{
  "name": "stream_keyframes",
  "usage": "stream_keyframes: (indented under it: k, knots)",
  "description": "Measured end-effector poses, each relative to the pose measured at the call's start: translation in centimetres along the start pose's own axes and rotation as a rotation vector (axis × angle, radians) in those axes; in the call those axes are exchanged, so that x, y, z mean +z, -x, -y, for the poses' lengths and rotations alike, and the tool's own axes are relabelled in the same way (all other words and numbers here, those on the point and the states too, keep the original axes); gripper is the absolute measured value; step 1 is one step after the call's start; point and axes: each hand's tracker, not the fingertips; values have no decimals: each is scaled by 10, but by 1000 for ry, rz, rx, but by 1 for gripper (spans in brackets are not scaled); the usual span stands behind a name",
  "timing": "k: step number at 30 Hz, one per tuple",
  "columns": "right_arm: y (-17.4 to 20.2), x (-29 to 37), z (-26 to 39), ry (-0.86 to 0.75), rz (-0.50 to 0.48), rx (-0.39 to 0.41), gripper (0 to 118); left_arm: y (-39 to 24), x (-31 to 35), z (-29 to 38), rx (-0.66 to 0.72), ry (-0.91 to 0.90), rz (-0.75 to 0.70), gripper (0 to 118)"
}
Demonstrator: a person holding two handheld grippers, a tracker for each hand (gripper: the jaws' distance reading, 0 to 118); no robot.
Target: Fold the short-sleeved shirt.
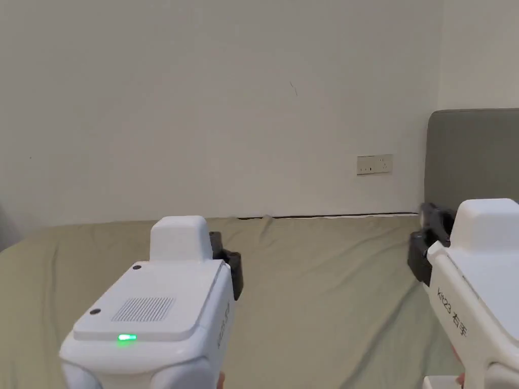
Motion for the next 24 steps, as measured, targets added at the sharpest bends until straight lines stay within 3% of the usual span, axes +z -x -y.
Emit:
stream_keyframes:
  k: [1,2,3,4,5,7,8,9,10,11,12,13,16,17,18,21,23,24]
  knots:
    - [3,-2,10,145,4,-16,0,1,-2,-1,-38,8,-30,0]
    - [5,-3,0,16,5,87,0,-1,-3,-1,-118,17,-49,0]
    - [5,-4,6,69,-22,69,0,-4,-4,-1,-216,6,-69,0]
    - [7,-7,7,55,-56,178,0,-8,-4,1,-344,-24,-101,0]
    - [13,-10,9,47,-85,352,0,-18,-4,6,-508,-52,-129,0]
    - [33,-11,21,23,-129,925,0,-31,-14,27,-1034,-121,-246,0]
    - [41,-8,39,-65,-183,1221,0,-33,-22,45,-1300,-176,-334,0]
    - [40,-6,61,-90,-233,1469,0,-31,-28,68,-1596,-237,-417,0]
    - [35,-1,74,-101,-304,1656,0,-18,-34,87,-1847,-299,-450,0]
    - [30,0,81,-58,-350,1718,0,-4,-37,95,-1971,-356,-421,0]
    - [29,-4,80,21,-366,1643,0,3,-37,97,-1995,-371,-361,0]
    - [28,-8,77,86,-371,1539,0,4,-35,96,-1928,-301,-330,0]
    - [21,-12,59,108,-309,1291,0,-10,-30,72,-1484,-91,-289,0]
    - [19,-14,50,131,-288,1143,0,-14,-32,62,-1282,-18,-296,0]
    - [14,-16,38,161,-276,934,0,-16,-29,46,-1026,53,-256,0]
    - [-9,-19,18,226,-203,218,0,4,-20,11,-205,98,-10,0]
    - [-17,-11,27,333,-177,-143,0,13,-17,15,82,71,75,0]
    - [-18,-6,27,286,-117,-156,0,9,-15,18,137,56,60,0]
